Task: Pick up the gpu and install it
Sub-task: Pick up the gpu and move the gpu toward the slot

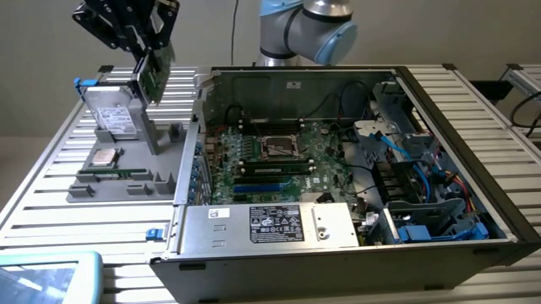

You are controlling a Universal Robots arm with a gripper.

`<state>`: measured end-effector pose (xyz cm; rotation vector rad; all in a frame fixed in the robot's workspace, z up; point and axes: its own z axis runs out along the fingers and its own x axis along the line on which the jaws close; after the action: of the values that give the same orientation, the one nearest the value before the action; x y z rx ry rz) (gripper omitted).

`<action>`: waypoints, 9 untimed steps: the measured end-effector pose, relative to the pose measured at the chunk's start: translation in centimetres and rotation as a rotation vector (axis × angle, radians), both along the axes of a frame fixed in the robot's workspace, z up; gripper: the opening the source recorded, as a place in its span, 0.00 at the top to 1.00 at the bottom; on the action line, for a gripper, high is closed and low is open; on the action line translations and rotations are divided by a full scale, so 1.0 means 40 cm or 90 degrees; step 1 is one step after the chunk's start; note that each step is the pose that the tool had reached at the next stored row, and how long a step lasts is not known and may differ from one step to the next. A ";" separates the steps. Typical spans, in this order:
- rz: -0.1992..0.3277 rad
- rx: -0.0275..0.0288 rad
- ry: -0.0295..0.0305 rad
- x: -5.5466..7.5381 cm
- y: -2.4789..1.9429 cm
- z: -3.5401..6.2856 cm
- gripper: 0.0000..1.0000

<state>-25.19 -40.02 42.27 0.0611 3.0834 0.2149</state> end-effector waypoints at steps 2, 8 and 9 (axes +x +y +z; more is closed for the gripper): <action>0.000 0.0003 0.0050 0.012 -0.001 0.008 0.73; 0.000 0.0007 0.0075 0.076 -0.008 0.030 0.73; 0.000 0.0007 0.0080 0.087 -0.009 0.032 0.73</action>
<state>-21.73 -40.40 43.57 0.0627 3.0958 0.2171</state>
